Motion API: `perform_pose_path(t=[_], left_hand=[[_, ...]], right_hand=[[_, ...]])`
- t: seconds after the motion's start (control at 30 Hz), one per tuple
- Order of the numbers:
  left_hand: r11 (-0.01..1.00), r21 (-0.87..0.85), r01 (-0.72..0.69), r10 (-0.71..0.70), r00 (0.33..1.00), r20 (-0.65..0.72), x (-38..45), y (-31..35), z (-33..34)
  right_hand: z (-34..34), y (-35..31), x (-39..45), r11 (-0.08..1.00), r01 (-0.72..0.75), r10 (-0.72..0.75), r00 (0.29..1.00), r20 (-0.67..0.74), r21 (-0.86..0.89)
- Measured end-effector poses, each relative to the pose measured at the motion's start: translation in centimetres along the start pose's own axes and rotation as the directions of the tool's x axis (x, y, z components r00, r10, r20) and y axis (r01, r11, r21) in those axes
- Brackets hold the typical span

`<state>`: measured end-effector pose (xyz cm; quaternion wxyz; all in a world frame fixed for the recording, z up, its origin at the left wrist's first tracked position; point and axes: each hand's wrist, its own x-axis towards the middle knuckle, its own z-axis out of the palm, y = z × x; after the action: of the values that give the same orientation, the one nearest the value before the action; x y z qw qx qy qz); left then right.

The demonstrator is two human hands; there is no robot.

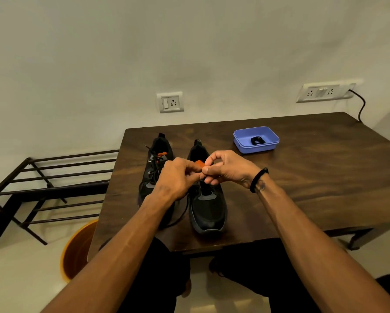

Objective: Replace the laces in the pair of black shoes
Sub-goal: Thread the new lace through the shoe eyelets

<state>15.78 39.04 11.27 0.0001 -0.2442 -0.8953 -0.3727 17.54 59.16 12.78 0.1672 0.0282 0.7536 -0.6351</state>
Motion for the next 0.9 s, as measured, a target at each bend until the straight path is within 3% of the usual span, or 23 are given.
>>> perform_pose_path(t=[0.2, 0.33, 0.4, 0.47, 0.53, 0.57, 0.63, 0.77, 0.9], left_hand=[[0.998, -0.039, -0.039, 0.039, 0.999, -0.007, 0.3, 0.0, 0.4], [0.998, -0.057, -0.036, 0.032, 0.997, -0.075, 1.3, -0.4, 1.0], [0.998, -0.056, -0.016, 0.009, 0.993, -0.116, 1.8, -0.7, 1.1], [0.997, -0.048, 0.066, -0.072, 0.986, -0.152, 2.0, -0.8, 1.5], [0.985, -0.027, 0.173, -0.175, 0.975, -0.134, 2.1, -1.3, 1.8], [0.977, -0.012, 0.212, -0.212, 0.971, -0.109, 2.0, -1.5, 2.0], [0.973, 0.045, 0.227, -0.225, 0.973, -0.045, 1.9, -1.8, 2.5], [0.976, 0.136, 0.168, -0.172, 0.985, 0.017, 1.9, -1.8, 3.2], [0.97, 0.179, 0.166, -0.174, 0.984, 0.032, 2.0, -1.4, 3.9]], right_hand=[[-0.4, 0.7, 0.4, 0.99, 0.075, -0.088, 0.99, -0.109, -0.115], [-1.1, 0.7, 0.4, 0.993, 0.078, -0.089, 0.987, -0.131, -0.089], [-1.1, 0.7, 0.4, 0.995, 0.077, -0.083, 0.991, -0.102, -0.061], [-1.1, 0.9, 0.7, 0.986, 0.082, -0.099, 0.988, -0.116, -0.144], [-0.8, 1.3, 1.0, 0.869, 0.104, -0.168, 0.982, -0.091, -0.483], [-0.7, 1.5, 1.2, 0.742, 0.109, -0.174, 0.984, -0.033, -0.662], [-0.3, 2.1, 1.4, 0.537, 0.09, -0.088, 0.995, 0.051, -0.839], [0.3, 2.3, 1.5, 0.437, 0.085, -0.076, 0.995, 0.057, -0.895], [-0.2, 2.6, 1.7, 0.472, 0.061, -0.154, 0.988, -0.015, -0.879]])
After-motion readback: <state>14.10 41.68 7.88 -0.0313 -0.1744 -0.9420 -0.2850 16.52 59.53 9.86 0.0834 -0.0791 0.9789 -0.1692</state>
